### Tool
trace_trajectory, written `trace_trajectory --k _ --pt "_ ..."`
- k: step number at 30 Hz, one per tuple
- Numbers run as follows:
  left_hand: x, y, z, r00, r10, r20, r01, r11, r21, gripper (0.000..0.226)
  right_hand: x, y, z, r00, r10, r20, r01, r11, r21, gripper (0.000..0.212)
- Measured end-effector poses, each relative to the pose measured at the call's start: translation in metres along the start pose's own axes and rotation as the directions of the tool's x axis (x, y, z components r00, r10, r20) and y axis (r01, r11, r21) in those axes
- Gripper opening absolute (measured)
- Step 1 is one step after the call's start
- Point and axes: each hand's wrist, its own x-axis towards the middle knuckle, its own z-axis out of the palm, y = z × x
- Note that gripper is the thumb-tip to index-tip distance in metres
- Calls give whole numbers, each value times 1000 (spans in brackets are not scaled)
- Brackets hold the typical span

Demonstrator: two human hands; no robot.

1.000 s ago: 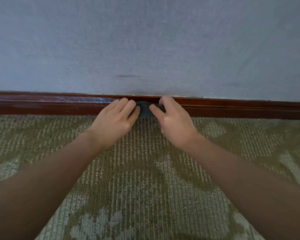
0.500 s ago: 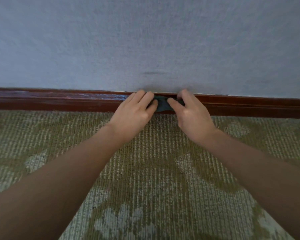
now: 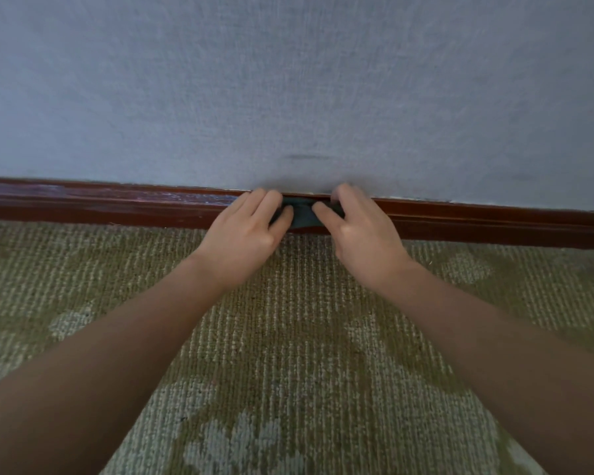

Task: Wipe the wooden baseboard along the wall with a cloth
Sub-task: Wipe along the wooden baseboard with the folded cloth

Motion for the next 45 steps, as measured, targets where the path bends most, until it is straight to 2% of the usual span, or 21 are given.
trace_trajectory --k 4,7,11,13,15,19,23,28,31,35,39,42,45 --pt "-2 0 4 1000 -13 20 14 999 -52 26 -3 -1 7 1000 11 -3 -11 1000 28 46" --pt "-2 -1 4 999 -3 40 5 999 -50 36 -2 -2 9 1000 21 -1 -21 1000 20 47" --pt "-4 1 2 998 -41 43 44 997 -63 27 -2 -4 8 997 70 16 -71 997 42 47" --pt "-3 6 -1 995 -73 61 78 993 -88 32 -2 -6 6 996 90 30 -91 994 60 45" --pt "-5 11 -3 993 -95 70 102 989 -104 44 -3 -7 5 996 84 44 -86 995 58 45" --pt "-7 4 -4 994 -96 41 99 992 -75 31 -1 -7 3 998 61 34 -63 997 39 49" --pt "-6 -3 -4 993 -74 94 79 996 -51 46 1 -5 6 1000 7 21 -7 1000 9 48" --pt "-8 0 1 986 -113 119 126 985 -114 40 -2 -5 10 999 27 29 -28 999 34 46" --pt "-8 -2 3 990 -100 104 113 986 -124 36 0 -4 9 999 4 44 -5 1000 26 50" --pt "2 11 7 996 -82 34 85 989 -123 28 -5 13 -1 996 -55 72 60 996 -66 53" --pt "25 33 16 1000 12 -1 -12 995 -101 26 -26 37 -9 997 18 76 -10 994 -108 49" --pt "27 28 10 999 44 7 -43 996 -79 37 -31 33 -6 994 96 60 -92 993 -69 47" --pt "12 11 3 997 45 61 -42 998 -57 27 -19 12 1 992 113 55 -114 993 14 36"
